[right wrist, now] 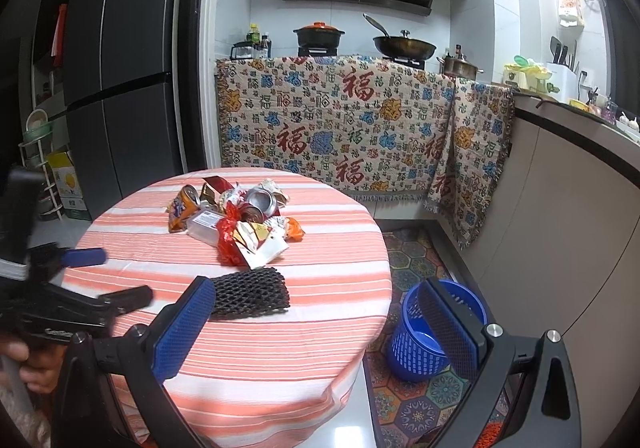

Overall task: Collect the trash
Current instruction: 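Grasp the black mesh sleeve with the left tool while the right tool grasps the white-orange paper wrapper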

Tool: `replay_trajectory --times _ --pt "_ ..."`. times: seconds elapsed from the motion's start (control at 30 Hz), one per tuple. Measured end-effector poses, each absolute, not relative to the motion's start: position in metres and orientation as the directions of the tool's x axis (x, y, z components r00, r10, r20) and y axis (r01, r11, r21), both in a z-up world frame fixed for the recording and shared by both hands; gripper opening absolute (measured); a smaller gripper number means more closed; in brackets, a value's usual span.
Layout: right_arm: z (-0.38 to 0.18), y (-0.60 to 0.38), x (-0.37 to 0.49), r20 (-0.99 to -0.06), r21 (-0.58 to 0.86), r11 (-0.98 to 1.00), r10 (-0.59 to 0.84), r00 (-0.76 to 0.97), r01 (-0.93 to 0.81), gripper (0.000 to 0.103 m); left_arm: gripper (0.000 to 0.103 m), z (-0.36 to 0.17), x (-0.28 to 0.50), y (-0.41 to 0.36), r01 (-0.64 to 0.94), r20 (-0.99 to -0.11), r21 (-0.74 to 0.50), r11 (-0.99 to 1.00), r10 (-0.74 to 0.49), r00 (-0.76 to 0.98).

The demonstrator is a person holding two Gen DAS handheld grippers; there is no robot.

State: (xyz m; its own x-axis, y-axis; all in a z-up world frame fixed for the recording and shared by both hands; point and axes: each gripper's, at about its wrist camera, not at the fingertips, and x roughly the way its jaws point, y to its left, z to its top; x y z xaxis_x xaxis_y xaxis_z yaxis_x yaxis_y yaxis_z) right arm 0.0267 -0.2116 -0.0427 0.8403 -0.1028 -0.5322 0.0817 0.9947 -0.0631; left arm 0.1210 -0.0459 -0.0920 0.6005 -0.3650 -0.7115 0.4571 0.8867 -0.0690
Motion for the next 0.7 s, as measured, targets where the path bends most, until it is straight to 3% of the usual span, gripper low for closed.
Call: replay_trajectory --times 0.17,0.37,0.4,0.43,0.47,0.53,0.6,0.7 --pt "-0.054 -0.215 0.036 -0.558 -0.065 0.994 -0.11 0.822 0.089 0.103 0.103 -0.125 0.162 -0.089 0.619 -0.765 0.041 0.784 -0.373 0.524" --pt "-0.062 -0.219 0.042 -0.572 -0.078 0.991 -0.133 0.809 0.108 0.103 0.101 -0.163 0.205 -0.1 0.645 -0.83 -0.035 0.763 -0.382 0.407" --pt "-0.063 -0.219 0.044 -0.576 -0.081 0.991 -0.135 0.806 0.108 0.103 0.092 -0.165 0.206 -0.099 0.645 -0.832 -0.043 0.763 -0.385 0.399" --pt "-0.066 -0.219 0.046 -0.581 -0.083 0.991 -0.137 0.802 0.109 0.103 0.074 -0.166 0.207 -0.098 0.65 -0.834 -0.064 0.758 -0.399 0.383" --pt "-0.067 -0.22 0.048 -0.585 -0.084 0.99 -0.139 0.799 0.11 0.103 0.065 -0.167 0.207 -0.098 0.65 -0.834 -0.081 0.755 -0.409 0.371" --pt "-0.073 -0.22 0.054 -0.597 -0.087 0.99 -0.143 0.789 0.113 0.103 0.023 -0.167 0.205 -0.093 0.645 -0.829 -0.107 0.756 -0.426 0.363" --pt "-0.077 -0.222 0.059 -0.607 -0.087 0.989 -0.146 0.781 0.117 0.103 0.01 -0.164 0.202 -0.083 0.626 -0.822 -0.139 0.767 -0.441 0.359" --pt "-0.083 -0.223 0.067 -0.618 -0.082 0.99 -0.144 0.773 0.119 0.103 0.01 -0.156 0.196 -0.062 0.575 -0.804 -0.175 0.799 -0.453 0.385"
